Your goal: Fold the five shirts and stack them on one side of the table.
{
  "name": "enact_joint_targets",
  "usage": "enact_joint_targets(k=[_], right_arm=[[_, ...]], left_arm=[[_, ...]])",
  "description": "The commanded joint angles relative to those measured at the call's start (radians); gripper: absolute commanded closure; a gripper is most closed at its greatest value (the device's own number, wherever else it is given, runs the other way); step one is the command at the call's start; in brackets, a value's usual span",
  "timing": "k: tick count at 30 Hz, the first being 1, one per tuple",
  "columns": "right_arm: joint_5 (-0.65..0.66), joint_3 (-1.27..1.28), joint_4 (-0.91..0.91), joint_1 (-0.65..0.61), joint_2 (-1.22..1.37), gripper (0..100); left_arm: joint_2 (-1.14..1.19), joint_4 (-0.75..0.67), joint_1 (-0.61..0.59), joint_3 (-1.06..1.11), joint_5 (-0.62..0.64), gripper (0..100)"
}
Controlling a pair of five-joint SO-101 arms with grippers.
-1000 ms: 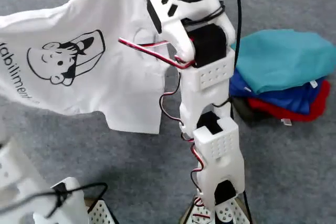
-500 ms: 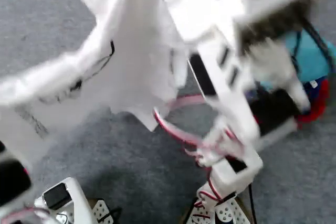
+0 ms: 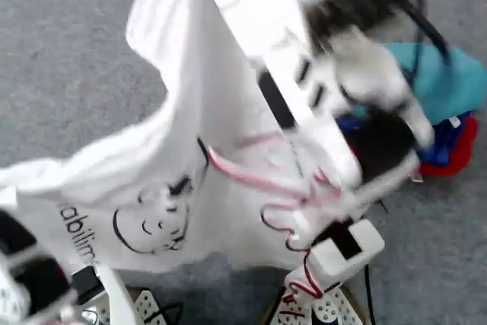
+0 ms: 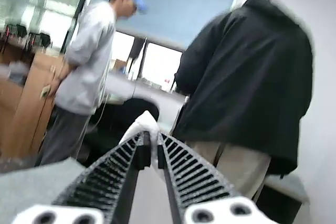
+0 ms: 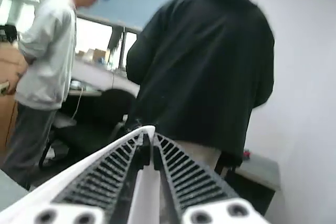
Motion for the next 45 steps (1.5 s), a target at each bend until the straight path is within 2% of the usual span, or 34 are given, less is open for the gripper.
enact_joint_targets(k=[1, 3, 6, 9, 12, 15, 21, 27, 33, 37, 41, 45], right_arm=[[-0.006, 0.079, -0.095, 0.035, 0.074, 99.8], [-0.008, 0.122, -0.137, 0.053, 0.137, 99.8], [-0.008, 0.162, -0.196, 0.068, 0.239, 99.8], [-0.008, 0.168, -0.252, 0.09, 0.34, 99.8], [-0.008, 0.166, -0.275, 0.105, 0.407, 99.8], [-0.008, 0.168, -0.273, 0.107, 0.426, 99.8], [-0.008, 0.154, -0.195, 0.099, 0.424, 99.8], [0.015, 0.087, 0.086, 0.107, 0.427, 99.8], [0.272, 0.024, 0.439, 0.07, 0.427, 99.8], [0.299, -0.019, 0.632, 0.028, 0.43, 99.8], [0.298, -0.001, 0.629, 0.024, 0.412, 99.8], [0.296, 0.159, 0.629, -0.001, 0.352, 99.8]], left_arm=[[0.007, -0.106, 0.002, 0.172, -0.011, 98], [0.008, -0.189, 0.011, 0.305, -0.006, 98], [0.058, -0.397, 0.072, 0.512, -0.023, 98], [0.173, -0.611, 0.08, 0.643, -0.054, 98], [0.36, -0.776, 0.08, 0.667, -0.057, 98], [0.584, -0.848, 0.075, 0.585, -0.055, 98], [0.908, -0.845, 0.072, 0.361, -0.06, 98], [0.929, -0.657, 0.068, 0.322, -0.063, 98], [0.869, -0.446, 0.068, 0.325, -0.13, 98], [0.8, -0.376, 0.071, 0.423, -0.141, 98], [0.727, -0.388, 0.069, 0.598, -0.186, 98], [0.613, -0.362, 0.034, 0.692, -0.218, 98]])
